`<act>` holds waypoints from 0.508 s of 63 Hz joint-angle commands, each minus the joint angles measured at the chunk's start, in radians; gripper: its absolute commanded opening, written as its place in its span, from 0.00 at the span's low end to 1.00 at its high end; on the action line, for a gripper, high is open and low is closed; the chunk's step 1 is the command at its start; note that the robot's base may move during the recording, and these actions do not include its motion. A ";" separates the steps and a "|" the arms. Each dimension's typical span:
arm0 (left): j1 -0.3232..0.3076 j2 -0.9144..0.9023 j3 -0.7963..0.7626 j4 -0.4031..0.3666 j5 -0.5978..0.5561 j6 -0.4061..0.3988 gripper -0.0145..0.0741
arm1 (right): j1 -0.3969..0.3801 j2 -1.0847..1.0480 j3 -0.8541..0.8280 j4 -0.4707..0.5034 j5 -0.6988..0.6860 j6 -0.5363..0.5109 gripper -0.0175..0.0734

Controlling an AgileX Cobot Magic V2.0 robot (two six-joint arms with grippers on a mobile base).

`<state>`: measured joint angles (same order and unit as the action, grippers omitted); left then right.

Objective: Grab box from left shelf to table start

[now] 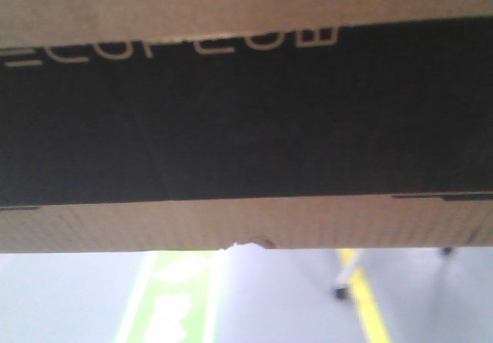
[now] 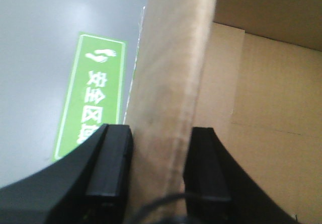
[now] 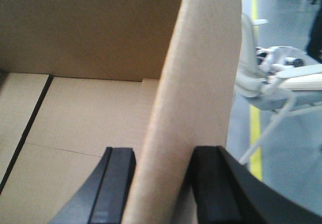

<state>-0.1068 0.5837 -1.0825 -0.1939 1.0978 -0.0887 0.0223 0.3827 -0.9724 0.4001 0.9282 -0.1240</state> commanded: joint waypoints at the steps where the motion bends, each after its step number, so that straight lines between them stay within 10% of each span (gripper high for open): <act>1: -0.022 -0.006 -0.041 -0.315 -0.075 0.073 0.15 | 0.004 0.019 -0.029 0.157 -0.127 -0.006 0.25; 32: -0.022 -0.006 -0.041 -0.315 -0.075 0.073 0.15 | 0.004 0.019 -0.029 0.157 -0.127 -0.006 0.25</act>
<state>-0.1068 0.5837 -1.0825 -0.1939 1.0978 -0.0887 0.0223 0.3827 -0.9724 0.4001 0.9282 -0.1240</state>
